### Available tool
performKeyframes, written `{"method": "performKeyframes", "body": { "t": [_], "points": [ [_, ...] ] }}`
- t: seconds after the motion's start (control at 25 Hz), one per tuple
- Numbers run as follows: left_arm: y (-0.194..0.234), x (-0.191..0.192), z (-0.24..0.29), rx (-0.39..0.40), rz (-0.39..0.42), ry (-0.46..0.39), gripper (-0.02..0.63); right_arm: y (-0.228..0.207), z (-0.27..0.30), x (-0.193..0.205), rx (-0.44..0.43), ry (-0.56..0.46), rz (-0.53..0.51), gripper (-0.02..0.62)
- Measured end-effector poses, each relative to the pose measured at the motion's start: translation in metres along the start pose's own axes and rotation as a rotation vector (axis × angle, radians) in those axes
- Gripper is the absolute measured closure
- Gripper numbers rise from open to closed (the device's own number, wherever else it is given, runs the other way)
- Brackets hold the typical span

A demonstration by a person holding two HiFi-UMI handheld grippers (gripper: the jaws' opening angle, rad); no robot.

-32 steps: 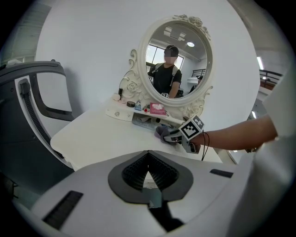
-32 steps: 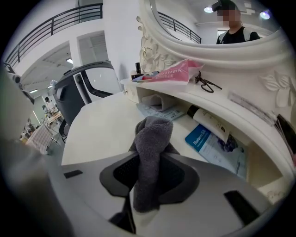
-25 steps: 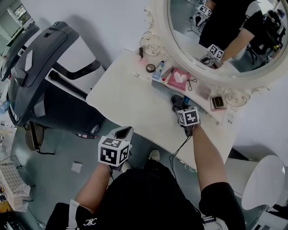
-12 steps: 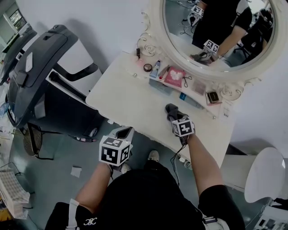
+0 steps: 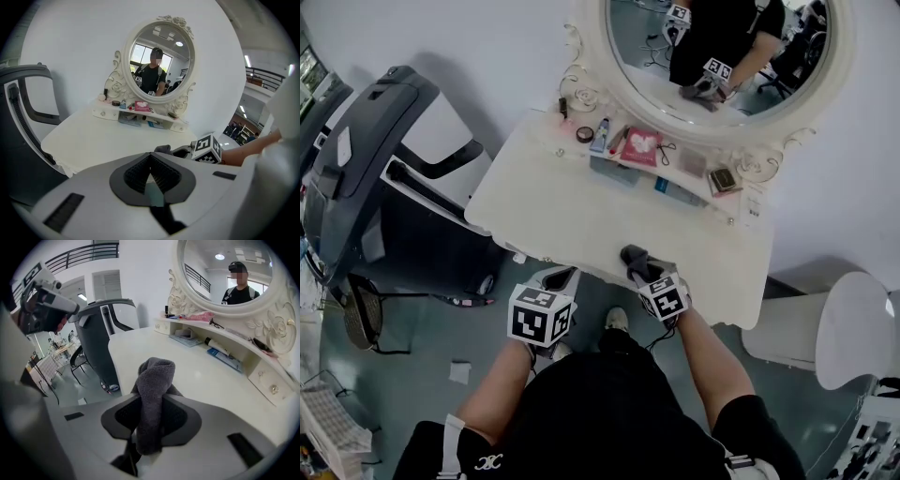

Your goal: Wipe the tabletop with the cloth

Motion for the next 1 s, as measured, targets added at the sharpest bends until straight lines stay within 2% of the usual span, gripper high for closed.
{"method": "performKeyframes", "body": {
  "t": [0.24,0.52,0.68,1.0],
  "points": [
    [-0.017,0.000,0.005,0.039,0.030,0.009,0.600,0.013,-0.009,0.020,-0.009,-0.001,0.009,0.485],
    [-0.015,0.004,0.008,0.046,0.008,0.015,0.600,0.008,-0.010,0.017,-0.019,-0.001,0.001,0.485],
    [-0.009,0.004,0.010,0.028,-0.005,0.025,0.600,-0.024,-0.003,0.011,0.010,-0.002,0.053,0.485],
    [-0.004,-0.004,0.020,-0.014,-0.022,0.045,0.600,-0.119,0.011,-0.011,0.067,-0.008,0.130,0.485]
  ]
}}
Point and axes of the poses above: the fingertips, and each gripper's own axes: z forward along the fingers, y to its left, x out of its underside, the point moved 1 cm from there along -z, backward along the fingers, and after that the axes turned 8 degrees about y, right-handed, at the moved point
